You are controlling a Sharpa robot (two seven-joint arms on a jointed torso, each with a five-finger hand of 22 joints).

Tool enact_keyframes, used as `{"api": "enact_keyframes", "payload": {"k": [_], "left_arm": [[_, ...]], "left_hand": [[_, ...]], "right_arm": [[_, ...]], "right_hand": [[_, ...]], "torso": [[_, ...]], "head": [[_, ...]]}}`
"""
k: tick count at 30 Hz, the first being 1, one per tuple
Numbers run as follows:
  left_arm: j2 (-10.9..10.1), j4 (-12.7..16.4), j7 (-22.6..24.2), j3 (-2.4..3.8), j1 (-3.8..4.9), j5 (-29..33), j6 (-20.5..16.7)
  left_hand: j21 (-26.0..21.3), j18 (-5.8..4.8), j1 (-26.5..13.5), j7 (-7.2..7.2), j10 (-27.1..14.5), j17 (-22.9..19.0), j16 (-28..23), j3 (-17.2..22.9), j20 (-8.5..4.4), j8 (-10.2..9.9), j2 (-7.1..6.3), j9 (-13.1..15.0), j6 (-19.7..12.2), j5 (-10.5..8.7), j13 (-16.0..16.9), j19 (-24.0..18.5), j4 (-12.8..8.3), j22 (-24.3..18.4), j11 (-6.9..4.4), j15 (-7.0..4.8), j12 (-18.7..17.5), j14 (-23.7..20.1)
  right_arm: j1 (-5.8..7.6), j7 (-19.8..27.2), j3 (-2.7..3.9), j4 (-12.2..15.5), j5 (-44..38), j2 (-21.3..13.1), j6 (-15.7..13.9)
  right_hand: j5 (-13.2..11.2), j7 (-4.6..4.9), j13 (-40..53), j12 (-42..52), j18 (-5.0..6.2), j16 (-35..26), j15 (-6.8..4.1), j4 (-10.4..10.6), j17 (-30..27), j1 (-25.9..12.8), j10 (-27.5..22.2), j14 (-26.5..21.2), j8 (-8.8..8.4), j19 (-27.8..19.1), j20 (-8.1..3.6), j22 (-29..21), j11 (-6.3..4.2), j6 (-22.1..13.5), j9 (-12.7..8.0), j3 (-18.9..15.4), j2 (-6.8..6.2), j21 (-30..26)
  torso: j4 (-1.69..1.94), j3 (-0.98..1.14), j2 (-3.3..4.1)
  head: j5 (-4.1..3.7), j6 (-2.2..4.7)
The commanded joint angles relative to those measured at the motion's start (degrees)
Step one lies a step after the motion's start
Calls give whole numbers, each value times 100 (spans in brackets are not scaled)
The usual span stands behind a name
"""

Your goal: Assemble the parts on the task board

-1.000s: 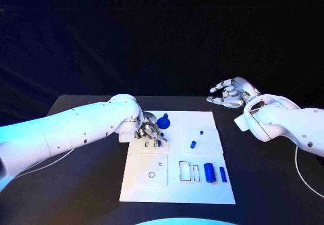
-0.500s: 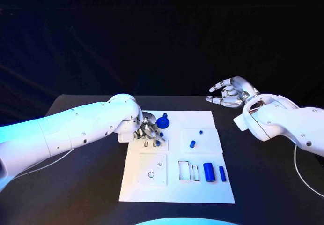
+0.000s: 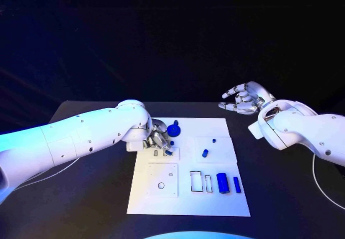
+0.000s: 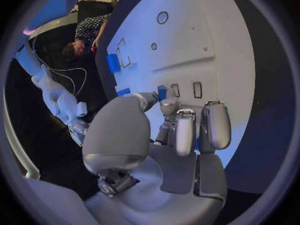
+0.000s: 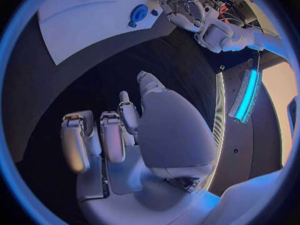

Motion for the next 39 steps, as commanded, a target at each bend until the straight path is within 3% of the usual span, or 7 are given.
{"api": "enact_keyframes", "payload": {"k": [1, 5, 12, 20, 24, 25, 39], "left_arm": [[-24, 16, 7, 0, 4, 182, 21], [-95, 71, 16, 1, 2, 300, -111], [-316, 307, 53, 31, 1, 527, -496], [-577, 656, 119, 41, -14, 415, -1118], [-654, 796, 135, 19, -50, 108, -1422], [-665, 820, 135, 16, -61, 37, -1481], [-602, 842, 88, -91, -186, -624, -1737]], "left_hand": [[20, -95, -151, -16, 51, 1184, 17, 755, 0, 27, -11, 49, 27, 2, 6, 13, -671, 11, -22, -21, -45, 494], [27, -98, -373, -4, 95, 1198, 24, 1304, 1, 98, -57, 183, 21, 126, 17, 23, -1114, 29, -13, -20, -69, 501], [32, -98, -534, -8, 160, 1195, 21, 1521, -2, 145, -89, 262, 63, 329, 60, 28, -1343, 36, -22, -28, -51, 501], [101, -126, -800, -61, 326, 1224, 41, 1643, -43, 208, -245, 368, 228, 1143, 145, 130, -1613, 179, -76, -73, -9, 515], [133, -141, -856, -92, 399, 1245, 57, 1643, -63, 221, -305, 390, 299, 1372, 182, 178, -1653, 246, -103, -96, 13, 523], [159, -153, -890, -107, 448, 1266, 73, 1637, -76, 235, -342, 404, 342, 1560, 218, 217, -1662, 303, -119, -109, 40, 531], [220, -182, -974, -178, 581, 1213, 40, 1623, -116, 312, -387, 458, 462, 1674, 236, 313, -1655, 440, -181, -157, 76, 519]], "right_arm": [[-1, 65, 1, -1, -58, 5, 90], [-1, 68, 1, 1, -57, 4, 93], [-1, 74, 1, 10, -56, -11, 93], [-1, 81, 1, 29, -55, -38, 93], [-1, 90, 0, 38, -55, -48, 94], [-1, 92, 0, 39, -55, -50, 94], [-2, 106, -2, 35, -54, -45, 118]], "right_hand": [[20, 0, -7, 10, -10, -21, -36, -3, 1058, -29, -10, 483, 19, 556, -24, 1442, -21, 25, -9, 43, -5, -13], [23, 0, -7, 11, -10, -22, -36, -4, 1057, -29, -9, 483, 20, 557, -24, 1443, -21, 25, -9, 47, -2, -11], [28, 0, -8, 11, -10, -23, -37, -4, 1055, -28, -9, 482, 21, 557, -25, 1443, -22, 25, -10, 53, -1, -12], [31, 0, -7, 11, -9, -22, -37, -3, 1058, -31, -9, 483, 21, 555, -26, 1441, -22, 25, -11, 56, -1, -15], [31, 0, -7, 11, -9, -22, -37, -3, 1058, -31, -9, 483, 21, 555, -26, 1441, -22, 25, -11, 56, -1, -15], [31, 0, -7, 11, -9, -22, -37, -3, 1058, -31, -9, 483, 21, 555, -26, 1441, -22, 25, -11, 56, -1, -15], [38, 0, -12, 9, -9, -22, -37, -1, 1058, -40, -12, 483, 23, 554, -27, 1440, -22, 23, -13, 60, -5, -17]], "torso": [[1, 3, -3], [3, 2, -2], [4, 4, 4], [19, 9, 3], [22, 7, -1], [23, 7, -4], [41, 31, -37]], "head": [[14, 13], [21, 16], [35, 33], [54, 12], [73, 1], [82, -6], [122, -60]]}}
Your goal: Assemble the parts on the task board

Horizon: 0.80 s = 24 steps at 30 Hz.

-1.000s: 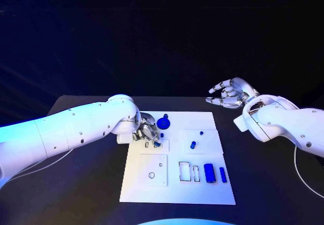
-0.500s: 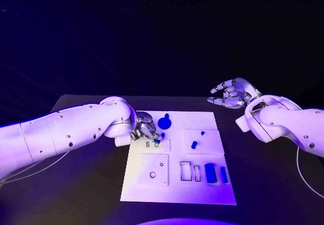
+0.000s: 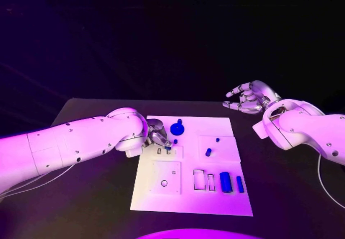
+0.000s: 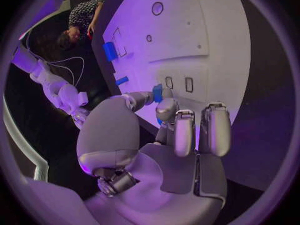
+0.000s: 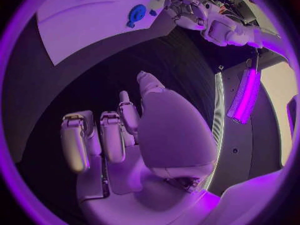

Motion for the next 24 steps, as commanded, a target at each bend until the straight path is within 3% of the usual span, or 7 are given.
{"api": "enact_keyframes", "payload": {"k": [1, 24], "left_arm": [[55, -34, 41, -14, -8, -355, -160], [230, -151, -6, -105, -42, -625, 324]], "left_hand": [[35, -91, -36, -3, 50, 1198, -26, 1174, -17, 36, 7, 11, 42, 34, -26, 39, -1215, 209, -4, -35, -3, 515], [39, -94, -85, -39, 94, 1206, -19, 1184, -38, 82, 0, 35, 110, 46, -8, 50, -1201, 223, -33, -57, 5, 518]], "right_arm": [[-1, 79, -1, 7, -54, 2, 96], [-4, 70, -4, 14, -2, 28, 172]], "right_hand": [[39, 0, -5, 8, -9, -22, -37, -1, 1055, -40, -12, 483, 23, 554, -27, 1442, -22, 23, -9, 28, -5, -17], [52, -1, -11, 4, -11, -23, -38, -12, 1054, -29, -17, 483, 24, 558, -28, 1446, -23, 19, -12, 39, -20, -10]], "torso": [[-4, 7, -2], [-7, 0, 9]], "head": [[19, -5], [31, -47]]}}
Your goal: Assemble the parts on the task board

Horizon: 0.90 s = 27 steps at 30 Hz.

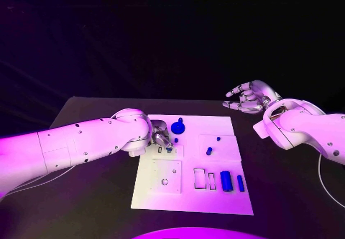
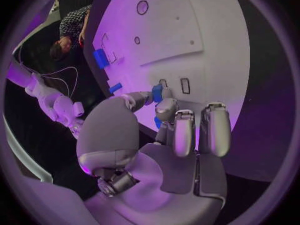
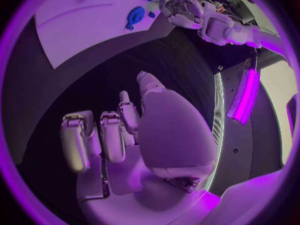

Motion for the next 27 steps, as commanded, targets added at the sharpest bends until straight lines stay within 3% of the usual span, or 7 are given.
{"api": "enact_keyframes", "payload": {"k": [1, 27], "left_arm": [[21, -1, 7, -5, -5, -126, 212], [-8, 6, -19, -22, -15, -250, 453]], "left_hand": [[39, -95, -47, -36, 64, 1207, -19, 1176, -18, 33, 38, 6, 88, 23, 6, 31, -1194, 224, -3, -36, 5, 497], [41, -97, -53, -43, 67, 1204, -21, 1182, -23, 38, 41, 9, 93, 26, -7, 34, -1195, 229, -9, -41, -5, 497]], "right_arm": [[-3, 70, 0, 5, -14, 5, 95], [-5, 86, -2, -6, -12, 2, 112]], "right_hand": [[29, -1, -4, 4, -11, -23, -38, 3, 1055, -29, -17, 483, 24, 558, -28, 1443, -23, 19, -8, 24, -20, -10], [32, -2, -3, 7, -9, -21, -40, 1, 1060, -18, -14, 484, 29, 555, -30, 1439, -24, 20, -11, 41, -31, -16]], "torso": [[0, -6, -1], [4, -6, 1]], "head": [[-3, -9], [-6, -29]]}}
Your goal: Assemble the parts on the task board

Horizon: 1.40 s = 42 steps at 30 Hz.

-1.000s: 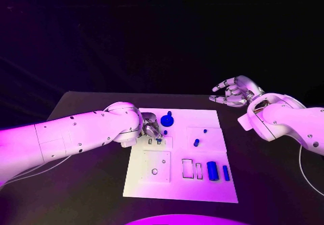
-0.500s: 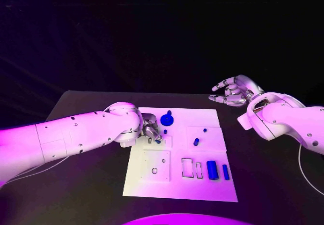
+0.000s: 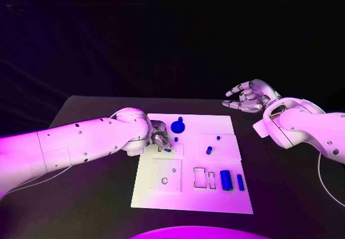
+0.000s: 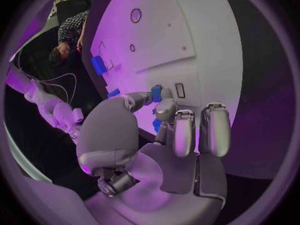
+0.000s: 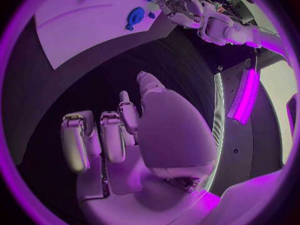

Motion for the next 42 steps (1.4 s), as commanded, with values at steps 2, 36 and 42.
{"api": "enact_keyframes", "payload": {"k": [2, 36, 42], "left_arm": [[3, 10, -15, -11, -13, -63, 212], [128, -85, -6, -10, -14, 87, 217], [126, -94, -10, -10, -14, 90, 265]], "left_hand": [[16, -96, 1, -23, 43, 1219, -10, 1176, -26, 46, 59, 13, 40, 30, 17, 31, -1191, 224, -11, -44, 11, 501], [-3, -101, -429, -138, 178, 1272, 33, 578, -99, 83, 145, 20, 199, -89, 79, 49, -829, 232, -94, -112, 51, 519], [0, -103, -459, -145, 180, 1282, 40, 474, -104, 78, 142, 15, 215, -103, 87, 57, -790, 242, -99, -116, 55, 522]], "right_arm": [[-3, 78, 0, 3, -18, 1, 82], [-5, 89, 0, -8, -14, 2, 74], [-5, 90, 0, -4, -13, -3, 72]], "right_hand": [[32, -2, -4, 7, -9, -21, -40, 0, 1062, -18, -14, 484, 29, 555, -30, 1441, -24, 20, -5, 41, -31, -16], [31, -2, -7, 6, -8, -25, -40, 9, 1055, -30, -14, 483, 32, 553, -31, 1438, -24, 21, -8, 49, -35, -21], [30, -1, -7, 9, -9, -23, -40, 13, 1058, -42, -12, 484, 34, 554, -31, 1440, -24, 20, -10, 52, -38, -18]], "torso": [[-1, 1, 2], [-4, 5, 2], [0, 4, 0]], "head": [[-6, -2], [-31, -45], [-41, -49]]}}
